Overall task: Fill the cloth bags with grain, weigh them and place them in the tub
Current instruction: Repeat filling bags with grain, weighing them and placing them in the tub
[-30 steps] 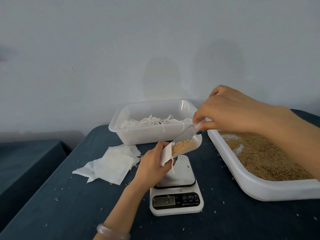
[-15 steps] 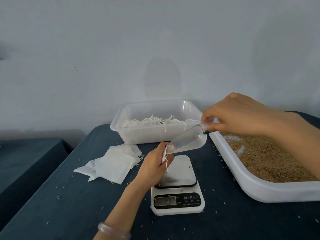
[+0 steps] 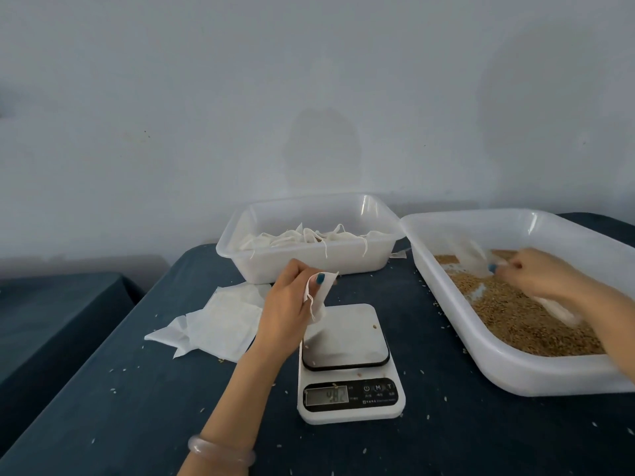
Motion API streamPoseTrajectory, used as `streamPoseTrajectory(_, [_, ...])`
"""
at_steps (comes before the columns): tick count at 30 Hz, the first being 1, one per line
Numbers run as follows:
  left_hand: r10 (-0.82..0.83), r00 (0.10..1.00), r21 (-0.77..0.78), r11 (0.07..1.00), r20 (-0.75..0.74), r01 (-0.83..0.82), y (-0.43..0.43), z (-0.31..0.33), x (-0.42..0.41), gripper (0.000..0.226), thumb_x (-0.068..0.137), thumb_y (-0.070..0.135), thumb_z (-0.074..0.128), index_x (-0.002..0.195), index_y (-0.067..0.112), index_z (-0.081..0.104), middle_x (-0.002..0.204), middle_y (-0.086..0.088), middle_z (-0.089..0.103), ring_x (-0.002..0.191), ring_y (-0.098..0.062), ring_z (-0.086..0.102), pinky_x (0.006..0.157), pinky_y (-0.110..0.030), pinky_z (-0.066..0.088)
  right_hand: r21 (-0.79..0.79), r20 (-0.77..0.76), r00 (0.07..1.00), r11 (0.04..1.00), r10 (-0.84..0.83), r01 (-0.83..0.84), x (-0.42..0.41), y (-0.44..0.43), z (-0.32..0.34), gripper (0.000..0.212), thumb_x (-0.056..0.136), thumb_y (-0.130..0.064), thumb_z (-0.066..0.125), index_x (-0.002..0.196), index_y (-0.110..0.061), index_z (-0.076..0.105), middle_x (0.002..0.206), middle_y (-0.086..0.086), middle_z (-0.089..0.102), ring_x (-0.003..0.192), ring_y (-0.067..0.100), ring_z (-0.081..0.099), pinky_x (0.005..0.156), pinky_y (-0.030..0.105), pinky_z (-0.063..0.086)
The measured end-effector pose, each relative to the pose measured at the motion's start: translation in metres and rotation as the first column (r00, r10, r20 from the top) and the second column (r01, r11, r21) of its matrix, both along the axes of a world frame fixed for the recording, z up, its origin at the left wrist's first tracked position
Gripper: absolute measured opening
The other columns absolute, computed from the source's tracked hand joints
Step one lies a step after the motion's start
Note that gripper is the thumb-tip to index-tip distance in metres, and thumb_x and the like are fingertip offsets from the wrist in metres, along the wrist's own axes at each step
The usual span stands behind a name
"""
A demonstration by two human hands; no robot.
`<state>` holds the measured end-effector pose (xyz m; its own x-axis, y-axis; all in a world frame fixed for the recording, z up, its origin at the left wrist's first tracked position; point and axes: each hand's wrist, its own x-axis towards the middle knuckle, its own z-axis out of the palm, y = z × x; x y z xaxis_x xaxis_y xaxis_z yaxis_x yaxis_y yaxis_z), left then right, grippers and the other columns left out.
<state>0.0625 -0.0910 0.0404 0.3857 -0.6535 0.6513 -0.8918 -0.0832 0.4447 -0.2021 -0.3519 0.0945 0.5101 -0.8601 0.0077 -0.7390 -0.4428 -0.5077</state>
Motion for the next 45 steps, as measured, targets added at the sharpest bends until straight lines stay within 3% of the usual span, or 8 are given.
streamPoseTrajectory(4, [-0.139,0.947,-0.134,0.986,-0.29,0.104,-0.009,0.006,-0.008,0.024,0.1,0.021,0.046,0.094,0.008,0.066,0.095,0.001,0.064,0.087,-0.013,0.059,0.075,-0.019,0.044,0.011,-0.501,0.865,1.0,-0.007,0.014,0.0,0.004,-0.006,0.045,0.1,-0.044,0.049,0.122,-0.004,0.056,0.119,0.012,0.062,0.095,0.022,0.058,0.075,0.029,0.042])
streamPoseTrajectory(8, [-0.157,0.894,-0.106,0.987,-0.419,0.123,-0.019,-0.001,-0.013,0.034,0.103,0.035,0.046,0.103,0.012,0.071,0.098,-0.001,0.071,0.094,-0.011,0.063,0.084,-0.023,0.048,-0.102,-0.65,0.76,0.994,-0.033,-0.044,0.003,0.014,0.0,0.04,0.097,-0.051,0.05,0.083,-0.014,0.054,0.083,-0.002,0.059,0.07,0.01,0.053,0.06,0.023,0.04])
streamPoseTrajectory(12, [-0.079,0.907,0.042,0.994,-0.414,0.105,-0.024,-0.016,-0.013,0.036,0.103,0.025,0.05,0.069,0.033,0.061,0.069,0.017,0.061,0.064,0.002,0.051,0.063,-0.014,0.038,-0.393,-0.443,0.889,0.916,-0.119,-0.074,0.015,0.035,0.006,0.039,0.095,-0.052,0.05,0.101,-0.014,0.055,0.097,0.001,0.06,0.092,0.02,0.052,0.074,0.034,0.046])
streamPoseTrajectory(15, [-0.023,0.912,0.056,0.997,-0.41,0.05,-0.021,-0.018,-0.008,0.026,0.103,0.029,0.049,0.086,0.045,0.061,0.075,0.015,0.064,0.069,0.002,0.058,0.057,-0.015,0.043,-0.499,-0.086,0.99,0.855,0.11,-0.139,0.036,0.07,0.008,0.04,0.096,-0.037,0.052,0.13,-0.017,0.049,0.116,0.001,0.062,0.111,0.024,0.049,0.085,0.038,0.047])
streamPoseTrajectory(20, [0.004,0.884,0.01,1.0,-0.468,0.001,-0.018,-0.019,0.003,0.024,0.102,0.039,0.044,0.103,0.029,0.066,0.082,0.008,0.067,0.075,-0.006,0.061,0.071,-0.037,0.053,-0.447,0.302,0.841,0.846,0.449,-0.291,0.078,0.135,-0.011,0.023,0.095,-0.027,0.053,0.118,-0.023,0.053,0.095,-0.016,0.057,0.087,0.001,0.055,0.073,0.021,0.046])
streamPoseTrajectory(24, [0.038,0.901,0.042,0.999,-0.431,-0.022,-0.014,-0.02,0.007,0.036,0.104,0.039,0.038,0.104,0.017,0.065,0.093,0.006,0.07,0.086,-0.009,0.062,0.076,-0.035,0.051,-0.253,0.409,0.844,0.932,0.346,-0.26,0.111,0.137,-0.056,0.014,0.098,-0.029,0.051,0.111,-0.025,0.055,0.094,-0.014,0.058,0.094,0.006,0.055,0.075,0.025,0.048])
streamPoseTrajectory(32, [0.162,0.856,0.061,0.987,-0.49,-0.152,-0.007,-0.023,0.015,0.026,0.106,0.035,0.033,0.103,0.032,0.058,0.102,0.016,0.069,0.087,0.009,0.054,0.066,-0.007,0.037,0.061,0.561,0.828,0.997,-0.004,-0.037,0.109,0.093,-0.108,0.027,0.102,-0.031,0.046,0.083,-0.013,0.054,0.064,-0.002,0.049,0.056,0.012,0.046,0.055,0.028,0.032])
streamPoseTrajectory(45, [0.138,0.85,0.109,0.989,-0.508,-0.095,-0.005,-0.027,0.017,0.023,0.105,0.036,0.038,0.115,0.028,0.057,0.108,0.017,0.07,0.085,0.0,0.061,0.066,-0.007,0.04,0.046,0.569,0.821,0.996,0.042,-0.082,0.106,0.1,-0.105,0.038,0.101,-0.029,0.049,0.065,-0.017,0.042,0.056,-0.003,0.039,0.05,0.01,0.037,0.052,0.026,0.027])
